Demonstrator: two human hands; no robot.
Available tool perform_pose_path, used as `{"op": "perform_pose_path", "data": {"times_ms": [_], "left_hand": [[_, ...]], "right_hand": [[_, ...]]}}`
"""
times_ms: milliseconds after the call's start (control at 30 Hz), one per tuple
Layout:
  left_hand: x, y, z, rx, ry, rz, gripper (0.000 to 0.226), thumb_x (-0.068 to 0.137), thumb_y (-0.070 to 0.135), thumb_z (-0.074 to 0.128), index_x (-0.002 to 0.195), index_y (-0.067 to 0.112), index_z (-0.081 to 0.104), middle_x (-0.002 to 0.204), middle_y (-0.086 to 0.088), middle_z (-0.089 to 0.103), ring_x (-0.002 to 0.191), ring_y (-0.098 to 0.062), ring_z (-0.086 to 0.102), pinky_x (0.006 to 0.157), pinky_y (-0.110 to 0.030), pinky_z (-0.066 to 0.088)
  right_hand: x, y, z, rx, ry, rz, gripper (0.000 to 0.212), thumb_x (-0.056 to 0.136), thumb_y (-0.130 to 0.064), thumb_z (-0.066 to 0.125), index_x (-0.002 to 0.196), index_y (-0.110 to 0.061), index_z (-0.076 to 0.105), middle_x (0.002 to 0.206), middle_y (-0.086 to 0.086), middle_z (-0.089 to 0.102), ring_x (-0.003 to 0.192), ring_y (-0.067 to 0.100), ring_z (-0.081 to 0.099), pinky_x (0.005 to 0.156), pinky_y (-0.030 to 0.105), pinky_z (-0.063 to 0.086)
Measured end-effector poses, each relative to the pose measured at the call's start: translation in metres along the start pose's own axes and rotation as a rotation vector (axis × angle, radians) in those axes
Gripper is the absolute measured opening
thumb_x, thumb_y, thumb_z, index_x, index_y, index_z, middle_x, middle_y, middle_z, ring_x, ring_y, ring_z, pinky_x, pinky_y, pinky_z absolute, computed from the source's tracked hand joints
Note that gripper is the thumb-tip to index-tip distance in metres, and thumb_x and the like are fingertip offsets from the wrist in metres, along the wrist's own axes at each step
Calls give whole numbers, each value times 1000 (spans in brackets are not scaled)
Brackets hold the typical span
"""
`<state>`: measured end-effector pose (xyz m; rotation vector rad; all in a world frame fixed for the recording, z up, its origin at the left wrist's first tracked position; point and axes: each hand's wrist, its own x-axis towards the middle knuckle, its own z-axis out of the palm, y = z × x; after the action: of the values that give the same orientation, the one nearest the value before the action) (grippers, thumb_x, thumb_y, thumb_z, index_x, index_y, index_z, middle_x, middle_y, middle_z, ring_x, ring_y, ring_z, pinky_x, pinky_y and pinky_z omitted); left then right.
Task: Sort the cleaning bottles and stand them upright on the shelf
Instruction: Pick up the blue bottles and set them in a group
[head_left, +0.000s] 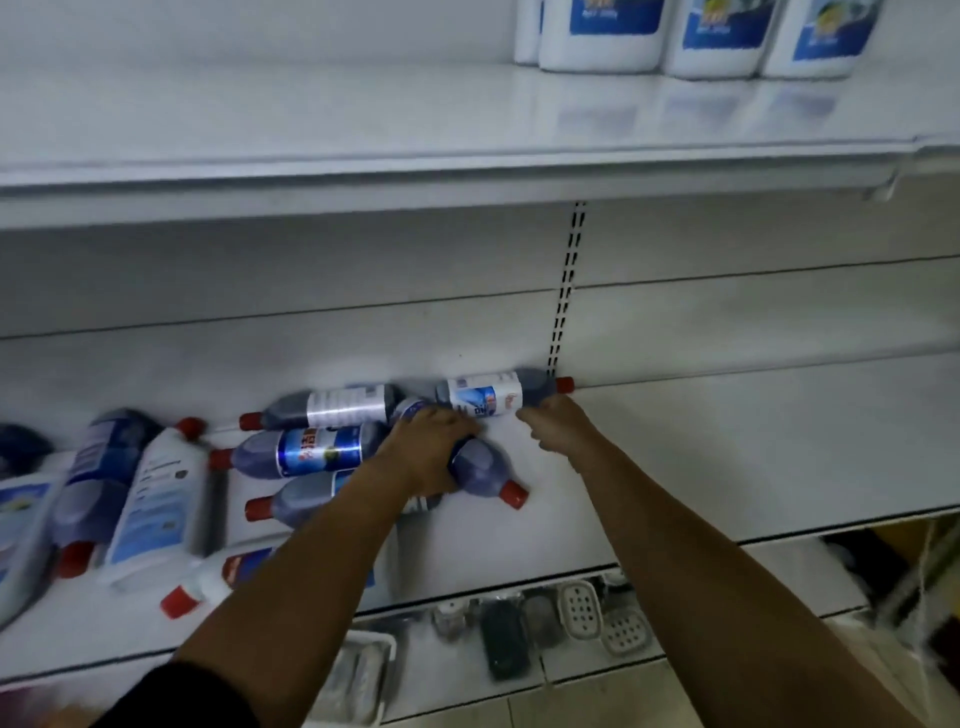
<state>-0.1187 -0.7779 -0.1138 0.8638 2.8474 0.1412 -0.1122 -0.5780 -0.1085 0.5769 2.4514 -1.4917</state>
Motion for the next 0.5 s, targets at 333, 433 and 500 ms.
{"op": "perform_pose_path", "data": {"times_ms": [333, 433, 500], "left_hand": [[0, -3, 35, -86, 300, -40, 70, 77, 48, 72, 141, 34, 48, 144, 5, 46, 134, -23, 36, 118, -48, 20], [-4, -7, 33, -277, 437, -54, 67, 74, 46, 73, 136, 30, 54, 135, 1, 52, 125, -24, 42, 112, -42, 32], [-3, -9, 31, -375, 467, -64, 68, 71, 45, 72, 134, 25, 57, 130, -2, 55, 121, -26, 46, 108, -41, 37]], "right_hand": [[78, -14, 30, 769, -79, 259, 44, 88, -38, 70, 112, -3, 58, 91, 20, 67, 79, 32, 66, 81, 47, 56], [76, -6, 32, 831, -74, 238, 36, 90, -29, 69, 110, 1, 62, 90, 20, 69, 77, 32, 68, 70, 44, 58], [68, 1, 33, 875, -45, 192, 30, 92, -26, 66, 103, 1, 62, 82, 13, 67, 66, 24, 66, 55, 32, 55]]}}
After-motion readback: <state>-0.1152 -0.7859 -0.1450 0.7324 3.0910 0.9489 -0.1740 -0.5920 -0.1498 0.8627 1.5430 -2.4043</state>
